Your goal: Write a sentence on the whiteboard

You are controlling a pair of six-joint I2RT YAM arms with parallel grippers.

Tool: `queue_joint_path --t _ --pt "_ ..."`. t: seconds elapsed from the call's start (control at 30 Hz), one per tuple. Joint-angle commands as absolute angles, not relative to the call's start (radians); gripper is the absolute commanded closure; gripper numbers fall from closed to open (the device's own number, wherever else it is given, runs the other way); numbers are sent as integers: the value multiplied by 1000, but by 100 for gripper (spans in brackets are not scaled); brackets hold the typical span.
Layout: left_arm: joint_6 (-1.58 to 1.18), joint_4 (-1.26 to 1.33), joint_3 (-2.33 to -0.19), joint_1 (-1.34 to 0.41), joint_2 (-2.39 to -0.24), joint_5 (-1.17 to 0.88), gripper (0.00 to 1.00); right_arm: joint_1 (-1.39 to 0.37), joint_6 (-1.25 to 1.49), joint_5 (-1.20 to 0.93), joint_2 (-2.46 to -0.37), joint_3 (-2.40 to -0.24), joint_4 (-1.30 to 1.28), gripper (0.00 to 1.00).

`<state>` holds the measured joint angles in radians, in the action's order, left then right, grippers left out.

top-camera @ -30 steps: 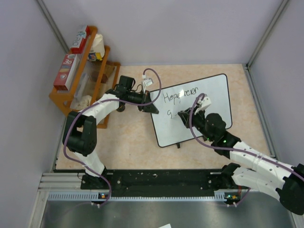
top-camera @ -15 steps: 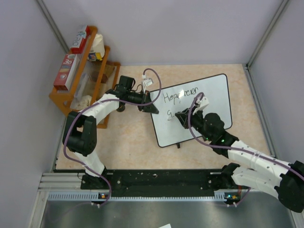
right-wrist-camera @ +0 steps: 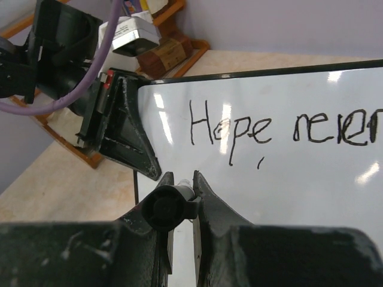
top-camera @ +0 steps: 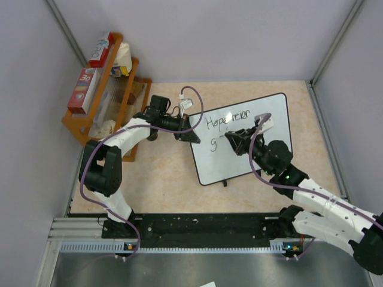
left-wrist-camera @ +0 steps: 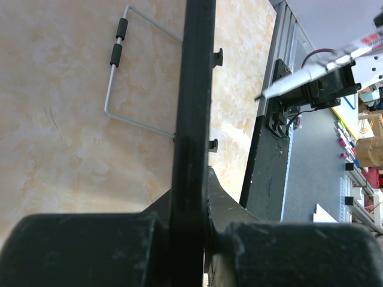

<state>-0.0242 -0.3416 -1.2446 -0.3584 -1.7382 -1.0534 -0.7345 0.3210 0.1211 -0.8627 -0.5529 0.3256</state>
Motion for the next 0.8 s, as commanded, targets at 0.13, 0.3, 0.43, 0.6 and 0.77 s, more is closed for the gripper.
queue_joint_path --t 0.13,0.3,0.43,0.6,0.77 --pt "144 -396 -1193 -391 -1775 -724 100 -649 327 141 -896 -612 319 100" --pt "147 -396 -1190 -391 -1776 -726 100 -638 330 126 -922 -604 339 100" --pt "147 -394 -1187 -391 -1776 -724 100 -638 339 112 -940 -598 345 100" --pt "149 -396 -1187 -391 -1776 -724 100 -640 339 118 -942 -581 328 100" --pt "147 -397 -1187 -391 -1775 -721 100 -638 339 121 -928 -552 307 100"
